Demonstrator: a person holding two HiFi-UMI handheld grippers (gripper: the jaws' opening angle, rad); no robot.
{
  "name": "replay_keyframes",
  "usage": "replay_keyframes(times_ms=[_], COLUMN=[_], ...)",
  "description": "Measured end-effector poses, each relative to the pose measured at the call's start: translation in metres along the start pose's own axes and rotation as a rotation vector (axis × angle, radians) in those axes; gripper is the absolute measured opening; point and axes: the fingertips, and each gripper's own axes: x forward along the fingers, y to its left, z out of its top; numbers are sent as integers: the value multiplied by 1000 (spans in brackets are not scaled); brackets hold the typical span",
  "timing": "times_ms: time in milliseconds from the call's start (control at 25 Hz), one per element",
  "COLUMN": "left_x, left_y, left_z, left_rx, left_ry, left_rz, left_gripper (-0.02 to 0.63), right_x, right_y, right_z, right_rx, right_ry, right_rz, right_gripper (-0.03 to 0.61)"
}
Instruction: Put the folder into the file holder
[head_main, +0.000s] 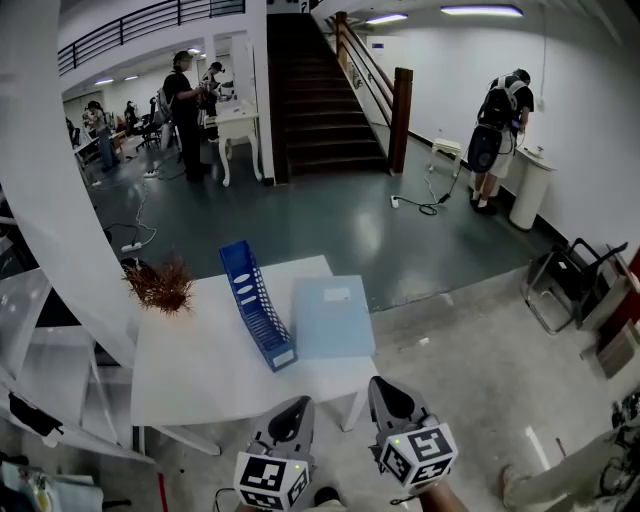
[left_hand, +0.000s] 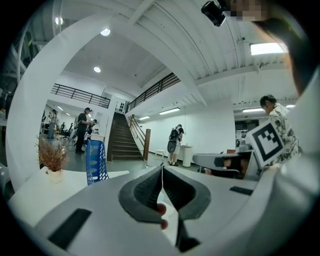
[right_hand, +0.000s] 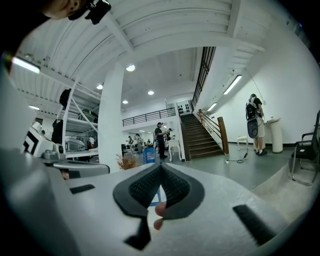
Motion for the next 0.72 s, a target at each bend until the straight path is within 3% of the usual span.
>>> replay_keyframes(times_ms=[720], left_x=[48], left_y=[30], left_z=[-3], left_rx=[-29], left_ry=[-1], left_rz=[-23], left_gripper=[8], right_x=[51], right_y=[-30], right_z=[-2], right_rx=[8], right_ry=[20], right_rz=[-32], right_gripper=[0])
